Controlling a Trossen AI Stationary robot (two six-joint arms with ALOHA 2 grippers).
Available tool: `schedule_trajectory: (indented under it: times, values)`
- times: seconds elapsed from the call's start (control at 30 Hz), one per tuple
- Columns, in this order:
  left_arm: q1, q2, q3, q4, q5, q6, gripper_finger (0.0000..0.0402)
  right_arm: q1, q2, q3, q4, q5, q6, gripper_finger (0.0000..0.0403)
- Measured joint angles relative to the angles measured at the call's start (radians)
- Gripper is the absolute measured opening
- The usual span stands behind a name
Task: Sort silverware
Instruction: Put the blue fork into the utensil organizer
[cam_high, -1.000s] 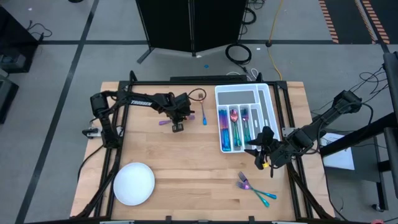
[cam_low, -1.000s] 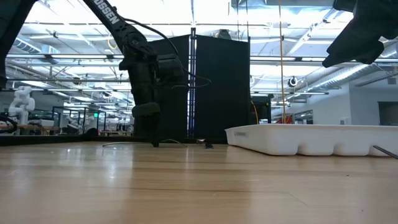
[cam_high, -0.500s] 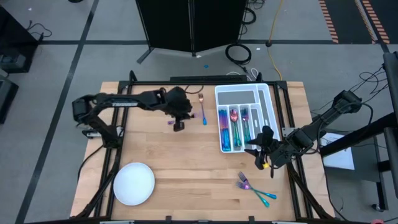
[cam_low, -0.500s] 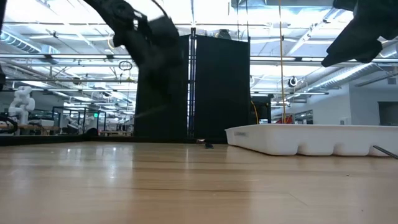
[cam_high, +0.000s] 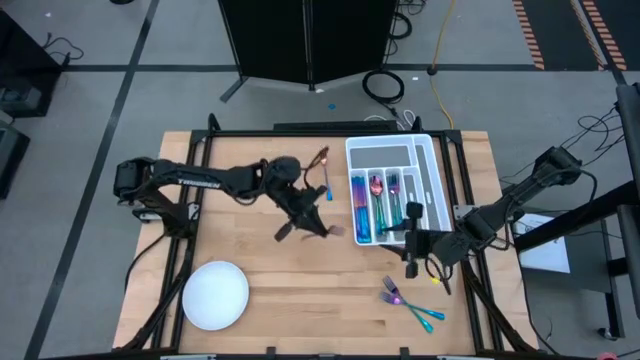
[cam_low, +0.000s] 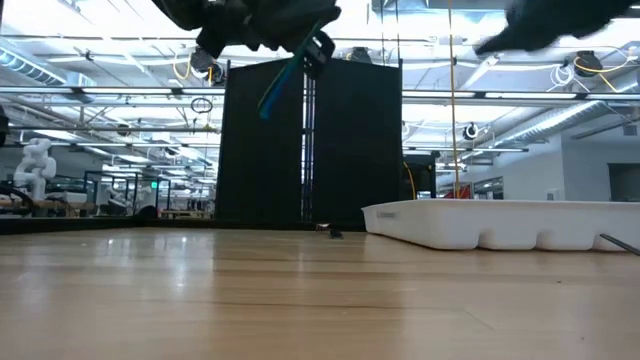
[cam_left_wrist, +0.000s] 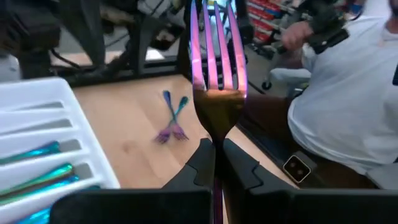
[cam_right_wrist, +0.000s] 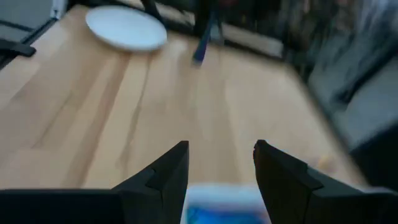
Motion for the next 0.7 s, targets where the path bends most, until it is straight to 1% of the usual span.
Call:
schedule_trajectory:
  times: [0.07,0.13,0.23,0.33,0.4,0.5,0.57,0.7]
  values:
    - [-0.034,0.009,-0.001,0.017,-0.047,-0.016,0.0008,-0.009,0.003,0.001,0.12,0.001,-0.216,0.0167]
    - [-0.07,0.034,0.001,0.081,-0.127,-0.036,0.0009,-0.012,0.003,0.004,0.252,0.001,-0.383,0.0167]
    - [-0.112,0.076,0.0,0.154,-0.163,-0.042,0.0009,-0.012,0.002,0.007,0.448,-0.007,-0.547,0.0167]
    - [-0.136,0.123,0.0,0.253,-0.173,-0.075,0.001,-0.015,0.002,0.008,0.52,-0.05,-0.695,0.0167]
    - [-0.142,0.157,0.001,0.337,-0.186,-0.117,0.001,-0.017,0.003,0.008,0.518,-0.115,-0.747,0.0167]
    - [-0.142,0.19,-0.001,0.4,-0.191,-0.146,0.001,-0.018,0.01,0.007,0.516,-0.195,-0.78,0.0167]
    - [-0.142,0.201,0.0,0.42,-0.191,-0.145,0.0011,-0.023,0.025,0.007,0.519,-0.213,-0.801,0.0167]
    - [-0.143,0.2,-0.001,0.433,-0.191,-0.142,0.0011,-0.052,0.066,0.006,0.571,-0.211,-0.807,0.0167]
